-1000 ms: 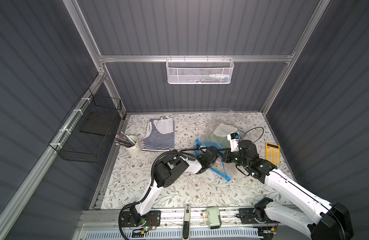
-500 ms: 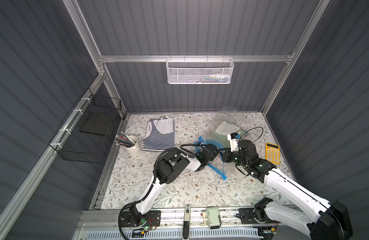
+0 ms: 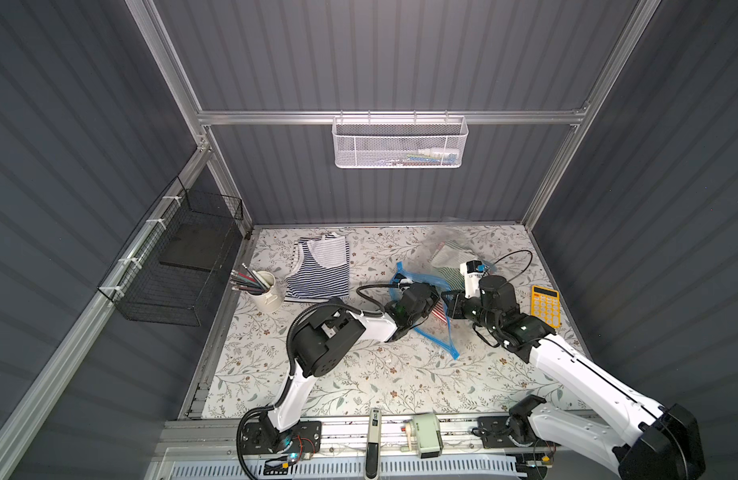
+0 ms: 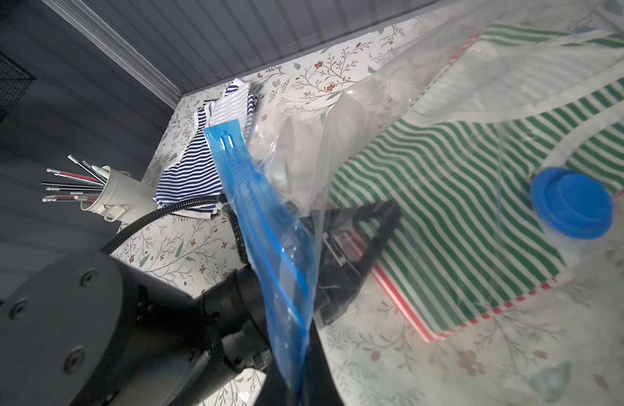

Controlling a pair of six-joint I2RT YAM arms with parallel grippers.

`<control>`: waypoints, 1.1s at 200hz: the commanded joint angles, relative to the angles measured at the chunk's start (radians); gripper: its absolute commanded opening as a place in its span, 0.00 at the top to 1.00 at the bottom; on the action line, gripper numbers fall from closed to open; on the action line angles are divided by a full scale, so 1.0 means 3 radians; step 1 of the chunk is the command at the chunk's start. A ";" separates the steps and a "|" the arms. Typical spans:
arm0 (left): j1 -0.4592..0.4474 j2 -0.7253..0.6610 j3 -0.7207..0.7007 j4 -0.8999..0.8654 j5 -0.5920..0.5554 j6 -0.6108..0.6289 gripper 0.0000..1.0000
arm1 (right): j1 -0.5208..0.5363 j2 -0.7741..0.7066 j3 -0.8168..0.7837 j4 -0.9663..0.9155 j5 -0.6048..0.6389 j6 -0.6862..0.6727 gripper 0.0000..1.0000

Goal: Take the tank top out of the vacuum bag
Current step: Take out the tank top from the vacuum bag.

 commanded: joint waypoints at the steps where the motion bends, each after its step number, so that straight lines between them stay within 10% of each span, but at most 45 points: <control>1: -0.0061 -0.0108 -0.0067 -0.0074 -0.0075 -0.0149 1.00 | -0.0027 0.0054 0.0108 -0.0010 0.0029 -0.0028 1.00; 161: -0.0300 -0.0571 -0.0834 -0.0063 -0.0198 -0.0132 1.00 | -0.0050 0.0037 0.0197 -0.0085 0.0077 -0.0023 1.00; 220: -0.0300 -0.0214 -0.0770 0.0265 -0.0096 -0.0233 0.71 | -0.0057 -0.0006 0.0181 -0.0099 0.0067 -0.0034 1.00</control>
